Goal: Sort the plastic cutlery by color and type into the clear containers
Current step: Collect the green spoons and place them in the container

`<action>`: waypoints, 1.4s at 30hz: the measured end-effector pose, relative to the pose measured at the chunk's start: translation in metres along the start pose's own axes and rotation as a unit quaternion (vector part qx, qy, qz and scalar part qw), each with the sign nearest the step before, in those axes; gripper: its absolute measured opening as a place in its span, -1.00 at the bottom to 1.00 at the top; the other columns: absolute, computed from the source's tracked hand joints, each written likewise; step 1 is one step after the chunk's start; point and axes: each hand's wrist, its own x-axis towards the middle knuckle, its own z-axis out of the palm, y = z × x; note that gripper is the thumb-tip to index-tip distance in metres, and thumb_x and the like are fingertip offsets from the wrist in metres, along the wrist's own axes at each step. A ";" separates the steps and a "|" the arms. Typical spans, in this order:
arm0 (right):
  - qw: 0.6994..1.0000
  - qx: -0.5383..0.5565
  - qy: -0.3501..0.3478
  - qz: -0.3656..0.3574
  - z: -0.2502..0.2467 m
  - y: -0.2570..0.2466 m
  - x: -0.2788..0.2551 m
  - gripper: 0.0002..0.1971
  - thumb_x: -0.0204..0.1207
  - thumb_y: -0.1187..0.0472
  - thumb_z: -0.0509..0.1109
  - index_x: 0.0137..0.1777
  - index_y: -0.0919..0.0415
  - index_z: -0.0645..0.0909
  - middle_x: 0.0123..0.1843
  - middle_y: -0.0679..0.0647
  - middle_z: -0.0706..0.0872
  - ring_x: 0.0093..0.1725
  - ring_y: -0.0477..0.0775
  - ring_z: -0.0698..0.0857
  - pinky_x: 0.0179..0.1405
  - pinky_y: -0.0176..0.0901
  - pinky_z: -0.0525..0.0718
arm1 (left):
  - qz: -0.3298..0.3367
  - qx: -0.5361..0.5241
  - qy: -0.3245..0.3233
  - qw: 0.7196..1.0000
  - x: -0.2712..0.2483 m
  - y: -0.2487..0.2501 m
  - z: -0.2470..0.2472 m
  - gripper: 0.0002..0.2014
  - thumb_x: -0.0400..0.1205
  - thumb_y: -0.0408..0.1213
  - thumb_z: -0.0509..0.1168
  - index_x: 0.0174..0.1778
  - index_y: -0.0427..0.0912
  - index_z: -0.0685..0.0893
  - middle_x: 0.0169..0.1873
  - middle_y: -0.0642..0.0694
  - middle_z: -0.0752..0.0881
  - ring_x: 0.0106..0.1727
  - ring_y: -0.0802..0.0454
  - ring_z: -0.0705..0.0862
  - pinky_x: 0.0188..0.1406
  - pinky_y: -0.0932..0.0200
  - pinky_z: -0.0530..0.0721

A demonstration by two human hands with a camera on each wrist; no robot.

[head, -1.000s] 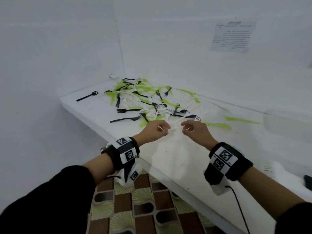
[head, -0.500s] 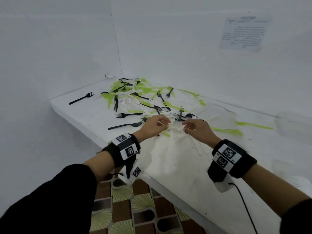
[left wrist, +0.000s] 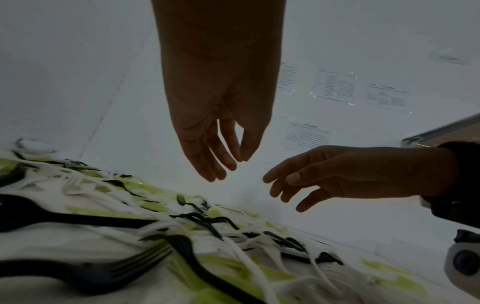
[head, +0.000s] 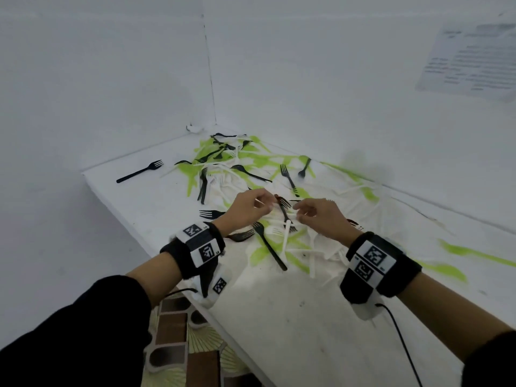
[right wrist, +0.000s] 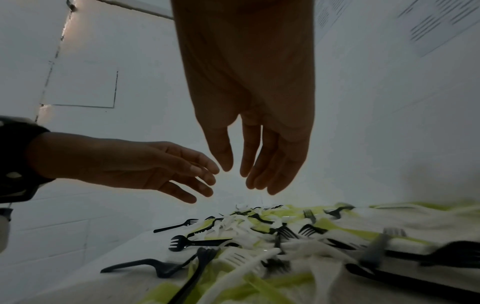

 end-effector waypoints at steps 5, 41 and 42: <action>0.999 0.012 -0.019 -0.024 0.036 -0.028 0.047 -0.78 0.50 0.32 0.39 0.14 0.26 0.69 -0.10 0.07 0.73 -0.08 -0.09 0.64 -0.12 -0.48 0.46 | 0.004 -0.001 0.024 1.000 0.010 -0.037 -0.039 -0.87 0.58 -0.46 0.32 0.00 -0.32 0.71 -0.24 0.02 0.66 -0.28 0.48 0.61 -0.14 0.57 0.54; 0.976 -0.152 -0.113 0.110 0.235 -0.154 0.342 -0.71 0.48 0.20 0.45 0.15 0.33 0.66 0.16 0.25 0.68 -0.01 0.11 0.64 -0.02 -0.09 0.59 | 0.001 0.056 -0.110 0.992 0.192 -0.289 -0.276 -0.83 0.57 -0.45 0.32 0.07 -0.30 0.70 -0.07 -0.11 0.70 -0.26 0.34 0.58 -0.35 0.65 0.46; 0.972 -0.170 -0.116 0.109 0.239 -0.152 0.341 -0.67 0.46 0.15 0.47 0.17 0.31 0.64 0.17 0.24 0.67 0.08 0.14 0.63 0.05 -0.10 0.56 | 0.001 0.068 -0.120 0.990 0.192 -0.291 -0.276 -0.82 0.57 -0.45 0.33 0.08 -0.32 0.69 -0.02 -0.16 0.72 -0.27 0.34 0.57 -0.37 0.65 0.46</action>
